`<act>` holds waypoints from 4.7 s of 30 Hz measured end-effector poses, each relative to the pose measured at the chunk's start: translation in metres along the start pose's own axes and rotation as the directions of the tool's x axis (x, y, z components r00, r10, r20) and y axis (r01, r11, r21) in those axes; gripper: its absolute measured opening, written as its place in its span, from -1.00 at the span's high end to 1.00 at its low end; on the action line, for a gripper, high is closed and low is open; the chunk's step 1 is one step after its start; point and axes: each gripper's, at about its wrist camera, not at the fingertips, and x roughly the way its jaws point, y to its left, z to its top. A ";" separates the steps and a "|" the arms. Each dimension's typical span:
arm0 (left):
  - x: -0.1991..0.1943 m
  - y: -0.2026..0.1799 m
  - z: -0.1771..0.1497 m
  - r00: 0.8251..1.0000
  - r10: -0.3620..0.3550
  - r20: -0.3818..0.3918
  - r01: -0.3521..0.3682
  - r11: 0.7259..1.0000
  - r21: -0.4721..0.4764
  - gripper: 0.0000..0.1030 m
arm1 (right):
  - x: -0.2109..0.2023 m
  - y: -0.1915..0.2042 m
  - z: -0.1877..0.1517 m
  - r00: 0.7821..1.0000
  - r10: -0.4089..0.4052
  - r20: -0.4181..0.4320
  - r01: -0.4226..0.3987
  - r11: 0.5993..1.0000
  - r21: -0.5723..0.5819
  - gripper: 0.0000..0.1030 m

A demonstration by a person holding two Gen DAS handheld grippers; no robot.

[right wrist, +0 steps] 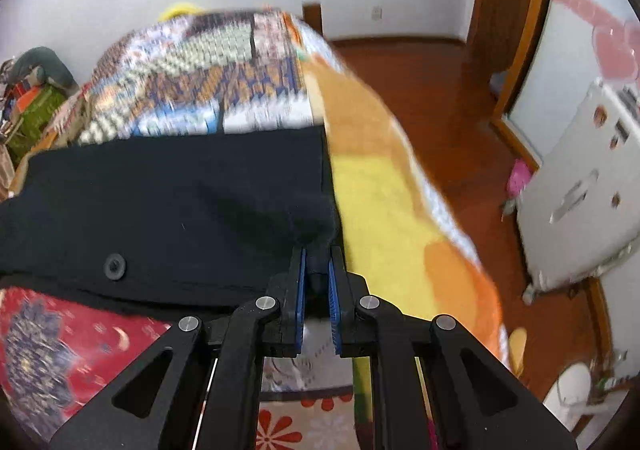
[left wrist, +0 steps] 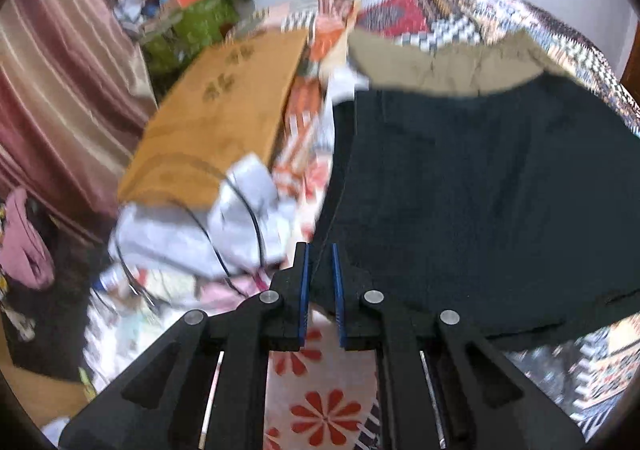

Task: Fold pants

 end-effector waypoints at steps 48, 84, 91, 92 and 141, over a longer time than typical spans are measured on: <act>-0.050 -0.143 -0.027 0.967 -0.252 0.027 0.244 0.957 0.159 -0.05 | 0.006 0.140 0.002 0.918 0.369 -0.147 -0.394 0.893 -0.217 -0.05; -0.117 -0.338 0.019 0.902 -0.431 0.024 0.368 0.796 0.481 -0.74 | -0.026 -0.010 -0.033 0.966 0.260 -0.013 -0.253 0.951 0.179 -0.32; -0.098 -0.356 0.012 0.914 -0.405 -0.031 0.365 0.788 0.495 -0.74 | 0.001 -0.013 -0.032 0.928 0.371 -0.037 -0.349 0.900 0.260 -0.32; -0.096 -0.357 0.012 0.914 -0.404 -0.034 0.366 0.788 0.496 -0.74 | 0.005 -0.014 -0.032 0.925 0.379 -0.036 -0.356 0.894 0.272 -0.32; -0.103 -0.170 0.035 0.898 -0.394 0.197 0.371 0.918 0.142 -0.75 | -0.080 0.097 0.097 0.796 0.516 0.318 -0.530 0.847 -0.045 0.84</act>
